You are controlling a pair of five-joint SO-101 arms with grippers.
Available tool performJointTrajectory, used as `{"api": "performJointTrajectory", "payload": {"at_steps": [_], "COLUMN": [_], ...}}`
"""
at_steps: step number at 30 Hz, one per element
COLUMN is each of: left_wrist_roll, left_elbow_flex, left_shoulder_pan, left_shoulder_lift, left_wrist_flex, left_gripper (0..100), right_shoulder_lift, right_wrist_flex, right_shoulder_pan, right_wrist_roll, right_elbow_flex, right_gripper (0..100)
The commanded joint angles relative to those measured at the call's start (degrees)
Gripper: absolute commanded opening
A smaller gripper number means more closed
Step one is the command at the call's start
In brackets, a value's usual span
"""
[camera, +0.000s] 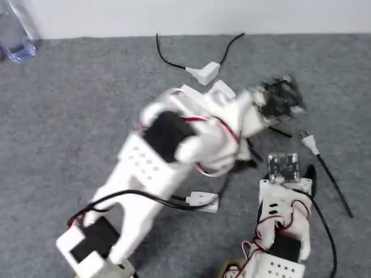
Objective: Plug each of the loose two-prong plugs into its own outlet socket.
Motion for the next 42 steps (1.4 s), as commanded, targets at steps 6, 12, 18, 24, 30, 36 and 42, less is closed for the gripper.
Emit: {"api": "performJointTrajectory", "payload": {"at_steps": [6, 12, 18, 24, 30, 36, 42], "left_wrist_roll": [0.7, 0.5, 0.5, 0.5, 0.8, 0.6, 1.0], "left_elbow_flex": [8.3, 15.8, 24.2, 39.8, 61.4, 88.7, 107.1], "left_shoulder_pan": [-1.3, -9.0, -21.7, -33.1, -46.0, -56.8, -59.9], "left_shoulder_lift": [-16.5, -29.9, -41.4, -54.0, -68.7, -83.5, -92.1], "left_wrist_flex": [1.1, 1.1, 1.1, 0.9, -3.6, -19.3, -27.3], "left_gripper": [31, 31, 31, 31, 31, 31, 31], "right_shoulder_lift": [-0.6, -0.6, -1.0, -1.1, -1.0, -0.7, -0.6], "right_wrist_flex": [-0.6, -0.8, -1.1, 0.1, 1.0, 8.2, 11.6], "right_shoulder_pan": [-0.1, -0.1, -0.1, 2.3, 4.7, 4.4, 3.6], "right_wrist_roll": [-0.3, -0.3, -0.3, -0.3, -0.3, -0.3, 0.2], "right_elbow_flex": [0.2, 0.2, 0.2, -2.4, -4.3, -14.4, -21.2], "right_gripper": [26.6, 26.6, 26.6, 26.6, 26.6, 26.6, 26.6]}}
